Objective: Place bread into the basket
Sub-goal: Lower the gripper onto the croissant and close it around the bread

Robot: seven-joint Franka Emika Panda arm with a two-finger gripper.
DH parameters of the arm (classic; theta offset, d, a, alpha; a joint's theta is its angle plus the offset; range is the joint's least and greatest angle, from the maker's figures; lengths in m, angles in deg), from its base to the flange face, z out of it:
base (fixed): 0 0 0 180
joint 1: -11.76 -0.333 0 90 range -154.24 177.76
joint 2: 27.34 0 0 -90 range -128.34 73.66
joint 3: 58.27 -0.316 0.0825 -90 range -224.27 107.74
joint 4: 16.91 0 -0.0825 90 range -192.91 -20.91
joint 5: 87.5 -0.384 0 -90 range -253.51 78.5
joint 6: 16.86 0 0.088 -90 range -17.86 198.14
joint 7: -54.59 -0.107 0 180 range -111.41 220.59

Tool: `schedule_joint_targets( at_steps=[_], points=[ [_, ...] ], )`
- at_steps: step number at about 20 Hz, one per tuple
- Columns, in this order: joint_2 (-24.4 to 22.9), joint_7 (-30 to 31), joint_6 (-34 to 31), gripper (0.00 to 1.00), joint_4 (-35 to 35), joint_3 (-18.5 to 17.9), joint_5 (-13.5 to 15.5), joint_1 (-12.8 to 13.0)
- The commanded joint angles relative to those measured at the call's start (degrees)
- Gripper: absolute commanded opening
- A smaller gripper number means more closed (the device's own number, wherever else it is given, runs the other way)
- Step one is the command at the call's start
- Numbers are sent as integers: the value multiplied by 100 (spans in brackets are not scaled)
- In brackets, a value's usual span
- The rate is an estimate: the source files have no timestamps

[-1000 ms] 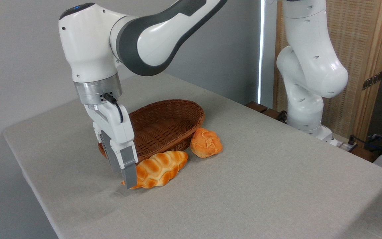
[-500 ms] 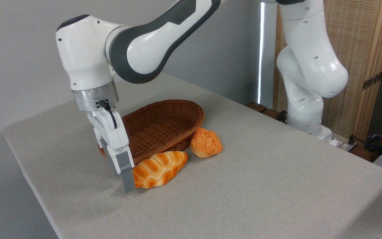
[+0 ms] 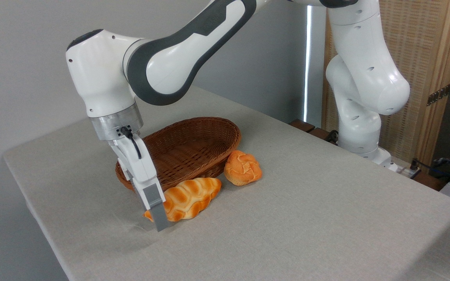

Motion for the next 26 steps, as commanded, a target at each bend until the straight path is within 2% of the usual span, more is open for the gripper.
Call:
schedule_joint_targets(
  at_steps=[1,3,4,6,7,8,9,10,11,14,18,26],
  points=[
    [-73,-14,-372,100,6,-1,-96,90],
    [-65,-22,-424,97,6,-1,-96,90],
    [-65,-40,-433,82,6,-9,-96,90],
    [-56,-58,-433,45,15,-9,-183,90],
    [-65,-58,-433,35,15,-9,-201,90],
    [-65,-66,-425,32,15,-9,-210,90],
    [-65,-67,-407,21,15,-9,-210,90],
    [-56,-75,-407,19,15,-9,-210,90],
    [-56,-75,-407,10,15,-9,-210,90],
    [-56,-93,-398,3,15,-9,-210,90],
    [-56,-146,-398,0,15,-9,-210,90],
    [-56,-242,-381,0,32,-9,-210,81]
  ],
)
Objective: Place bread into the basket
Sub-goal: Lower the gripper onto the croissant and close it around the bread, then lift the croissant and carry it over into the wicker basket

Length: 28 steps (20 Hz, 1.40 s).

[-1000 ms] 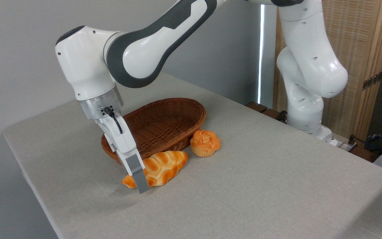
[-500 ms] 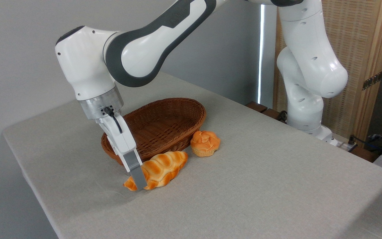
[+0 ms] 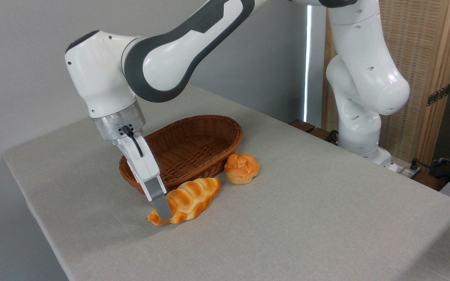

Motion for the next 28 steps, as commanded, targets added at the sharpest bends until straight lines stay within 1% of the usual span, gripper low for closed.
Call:
schedule_joint_targets(
  at_steps=[1,9,12,13,17,20,21,23,24,25,26,27,28],
  points=[
    [-51,-136,-69,0,5,-10,-95,18],
    [-139,-145,-69,0,84,-89,-77,-34],
    [-288,-128,-139,0,251,-326,2,-43],
    [-349,-127,-174,0,260,-335,54,-43],
    [-639,-136,-578,0,330,-607,493,-43],
    [-763,-84,-877,0,366,-625,950,-43],
    [-807,-75,-1008,0,366,-617,1134,-43],
    [-886,-57,-1202,0,366,-617,1687,-43],
    [-886,13,-1290,0,366,-564,1898,-35],
    [-886,152,-1404,0,357,-520,1970,0],
    [-869,328,-1457,7,348,-424,1971,27],
    [-842,451,-1467,55,322,-249,1971,27],
    [-825,540,-1467,100,304,-126,1919,27]
  ],
)
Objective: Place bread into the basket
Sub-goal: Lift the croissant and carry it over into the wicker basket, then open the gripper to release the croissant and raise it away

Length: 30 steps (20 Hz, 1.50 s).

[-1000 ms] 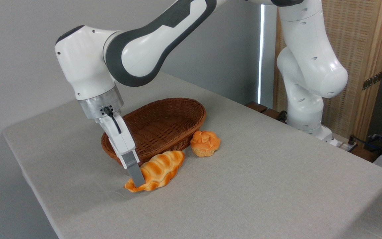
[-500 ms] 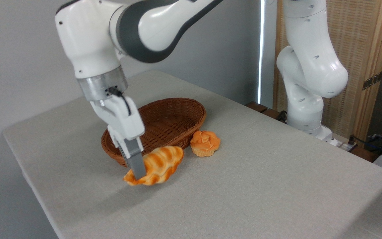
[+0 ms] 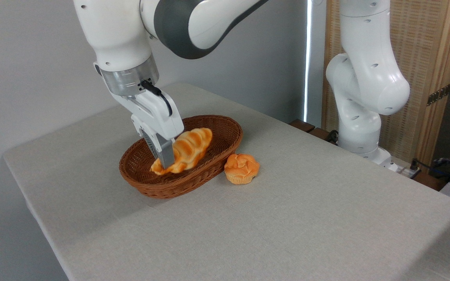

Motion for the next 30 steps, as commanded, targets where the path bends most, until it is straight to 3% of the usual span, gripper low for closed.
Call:
schedule_joint_targets(
  at_steps=[1,9,14,19,25,27,30],
  points=[
    [15,392,-143,100,-29,350,52,56],
    [138,365,148,100,-29,430,43,47],
    [-28,339,148,100,15,255,25,-15],
    [-274,322,218,100,24,52,-791,-15],
    [-547,234,209,100,24,-360,-748,-15],
    [-574,-107,209,100,24,-449,-704,-15],
    [-574,-127,200,100,33,-493,-582,-15]
  ],
)
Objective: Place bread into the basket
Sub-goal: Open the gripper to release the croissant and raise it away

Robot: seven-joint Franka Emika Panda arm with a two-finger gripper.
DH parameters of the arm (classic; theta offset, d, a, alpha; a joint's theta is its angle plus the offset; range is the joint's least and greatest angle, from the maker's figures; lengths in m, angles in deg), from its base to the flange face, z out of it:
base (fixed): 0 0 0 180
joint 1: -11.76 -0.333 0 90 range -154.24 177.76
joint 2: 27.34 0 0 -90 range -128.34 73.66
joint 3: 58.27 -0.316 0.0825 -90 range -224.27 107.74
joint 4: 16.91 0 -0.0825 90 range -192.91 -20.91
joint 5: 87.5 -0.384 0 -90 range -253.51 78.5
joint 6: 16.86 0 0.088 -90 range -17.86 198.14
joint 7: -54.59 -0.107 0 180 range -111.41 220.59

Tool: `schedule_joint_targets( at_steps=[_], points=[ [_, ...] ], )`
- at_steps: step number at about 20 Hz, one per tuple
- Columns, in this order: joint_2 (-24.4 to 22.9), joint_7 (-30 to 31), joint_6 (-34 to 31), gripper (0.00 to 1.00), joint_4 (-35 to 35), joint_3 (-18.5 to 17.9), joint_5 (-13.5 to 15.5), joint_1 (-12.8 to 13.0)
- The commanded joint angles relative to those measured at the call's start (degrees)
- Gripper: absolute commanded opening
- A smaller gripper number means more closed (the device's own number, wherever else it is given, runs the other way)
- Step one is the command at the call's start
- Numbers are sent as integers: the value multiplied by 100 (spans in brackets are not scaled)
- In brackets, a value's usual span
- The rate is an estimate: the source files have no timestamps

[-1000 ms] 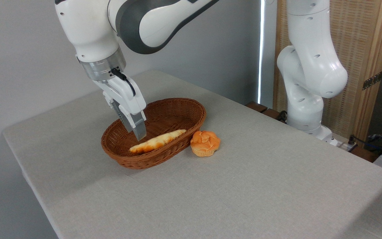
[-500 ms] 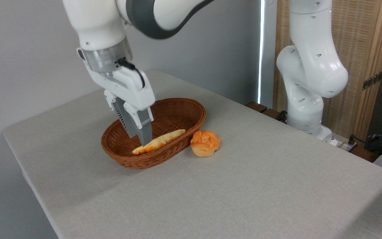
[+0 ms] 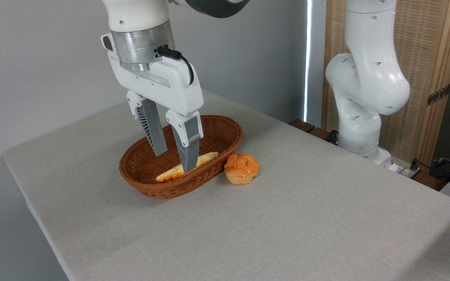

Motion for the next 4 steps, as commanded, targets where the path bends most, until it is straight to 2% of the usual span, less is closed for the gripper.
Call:
schedule_joint_targets(
  at_steps=[1,4],
  points=[
    [-61,-143,99,100,-54,-106,268,54],
    [-122,-144,11,100,-54,-185,383,54]
  ],
)
